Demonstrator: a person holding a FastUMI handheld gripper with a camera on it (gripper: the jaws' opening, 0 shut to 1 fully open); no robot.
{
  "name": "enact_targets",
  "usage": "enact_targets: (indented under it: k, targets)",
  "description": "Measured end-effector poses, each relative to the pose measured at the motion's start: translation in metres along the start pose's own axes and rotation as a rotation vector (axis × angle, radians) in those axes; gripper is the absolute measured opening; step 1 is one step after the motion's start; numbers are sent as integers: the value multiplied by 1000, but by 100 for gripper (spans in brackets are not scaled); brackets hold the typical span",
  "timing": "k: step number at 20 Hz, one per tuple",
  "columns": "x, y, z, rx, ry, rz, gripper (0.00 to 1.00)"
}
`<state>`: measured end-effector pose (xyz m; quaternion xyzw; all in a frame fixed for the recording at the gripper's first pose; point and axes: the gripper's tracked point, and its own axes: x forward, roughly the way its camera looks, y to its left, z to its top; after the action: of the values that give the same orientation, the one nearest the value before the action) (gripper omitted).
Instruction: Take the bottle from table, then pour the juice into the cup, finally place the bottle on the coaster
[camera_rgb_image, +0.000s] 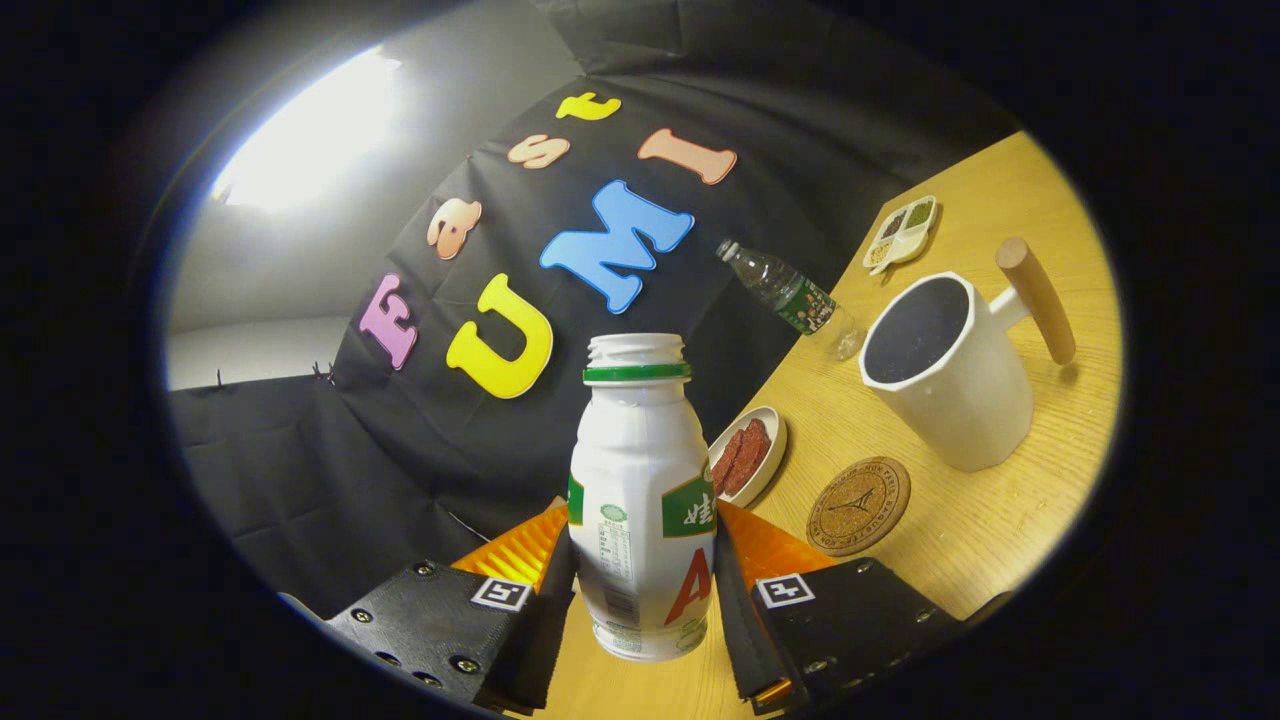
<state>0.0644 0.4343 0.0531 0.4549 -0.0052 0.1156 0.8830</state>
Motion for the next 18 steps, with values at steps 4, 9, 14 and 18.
enact_targets:
  k: [4, 9, 14, 18]
  targets:
    - [4, -1, 4, 73, -14, 14, 67]
    - [4, -4, 9, 151, -35, 21, 66]
    - [6, -6, 13, 220, -48, 35, 67]
    - [5, -13, 19, 307, -75, 37, 66]
